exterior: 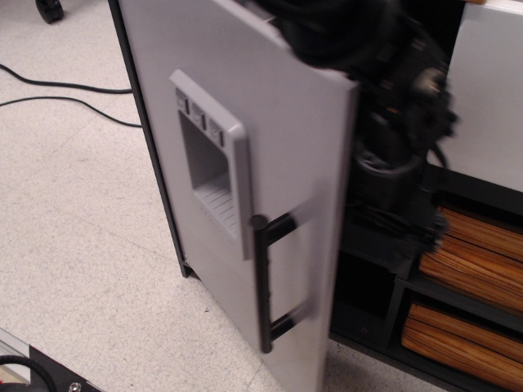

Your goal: Open fridge

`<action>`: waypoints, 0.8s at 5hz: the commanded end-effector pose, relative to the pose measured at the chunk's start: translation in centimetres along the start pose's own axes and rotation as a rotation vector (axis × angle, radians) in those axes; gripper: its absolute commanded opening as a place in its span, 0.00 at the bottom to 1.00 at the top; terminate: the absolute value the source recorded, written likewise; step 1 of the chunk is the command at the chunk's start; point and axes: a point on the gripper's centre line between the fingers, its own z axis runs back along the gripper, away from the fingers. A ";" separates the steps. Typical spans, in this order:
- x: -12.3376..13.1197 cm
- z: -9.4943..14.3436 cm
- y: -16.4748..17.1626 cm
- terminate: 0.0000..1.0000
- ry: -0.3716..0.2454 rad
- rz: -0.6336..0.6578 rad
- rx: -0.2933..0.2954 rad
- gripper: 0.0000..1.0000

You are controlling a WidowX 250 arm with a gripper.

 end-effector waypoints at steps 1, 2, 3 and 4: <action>-1.9 4.1 5.5 0.00 -0.066 0.077 0.015 1.00; -4.2 4.6 8.4 0.00 -0.071 0.060 0.008 1.00; -6.4 5.3 11.0 0.00 -0.080 0.055 0.015 1.00; -7.7 5.1 12.8 0.00 -0.082 0.038 0.040 1.00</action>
